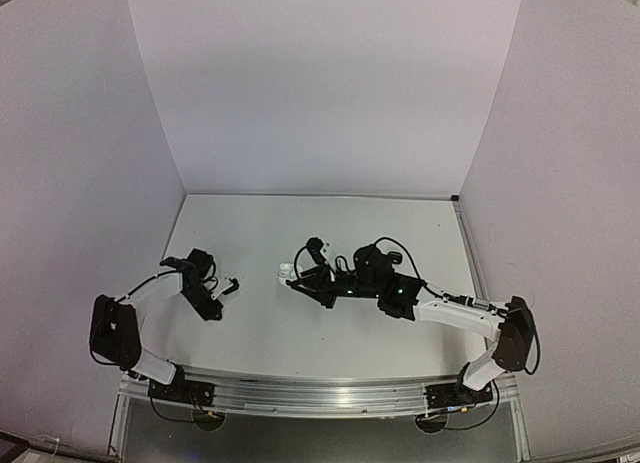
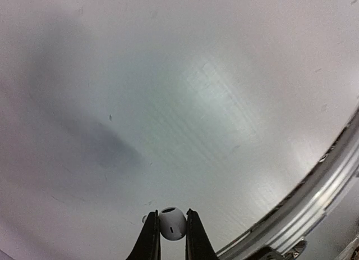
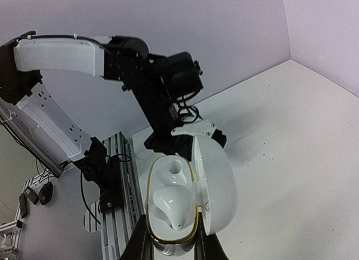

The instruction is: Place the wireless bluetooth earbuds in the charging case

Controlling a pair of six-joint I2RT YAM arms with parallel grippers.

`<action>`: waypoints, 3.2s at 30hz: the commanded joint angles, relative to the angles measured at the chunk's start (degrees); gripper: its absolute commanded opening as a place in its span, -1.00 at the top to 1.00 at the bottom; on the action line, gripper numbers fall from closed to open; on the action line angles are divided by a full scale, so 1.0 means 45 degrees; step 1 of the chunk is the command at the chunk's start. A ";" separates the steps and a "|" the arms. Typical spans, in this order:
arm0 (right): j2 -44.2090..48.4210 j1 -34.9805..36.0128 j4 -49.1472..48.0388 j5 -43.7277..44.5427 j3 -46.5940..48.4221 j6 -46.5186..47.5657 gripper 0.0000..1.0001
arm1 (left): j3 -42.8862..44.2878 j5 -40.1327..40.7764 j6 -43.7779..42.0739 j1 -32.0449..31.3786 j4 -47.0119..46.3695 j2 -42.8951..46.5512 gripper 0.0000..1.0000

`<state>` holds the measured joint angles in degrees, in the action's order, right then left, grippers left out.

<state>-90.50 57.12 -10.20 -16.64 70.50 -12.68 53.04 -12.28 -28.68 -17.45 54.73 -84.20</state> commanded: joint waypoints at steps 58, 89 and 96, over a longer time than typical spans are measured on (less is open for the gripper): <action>-0.4208 0.0013 0.1479 -0.4232 0.3549 0.7877 1.00 | 0.7679 -0.8402 -0.4884 -0.3064 0.9563 -0.0267 1.00; -0.4194 0.0375 0.1522 -0.3874 0.3685 0.8297 1.00 | 0.7441 -0.6440 -0.4360 -0.3308 0.9635 -0.0353 1.00; -0.4223 0.0639 0.1467 -0.3429 0.3768 0.9095 1.00 | 0.7279 -0.6432 -0.4041 -0.3309 0.9640 -0.0674 1.00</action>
<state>-109.75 58.22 -2.05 -30.97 84.77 24.89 86.43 -43.71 -48.07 -32.58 77.49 -85.96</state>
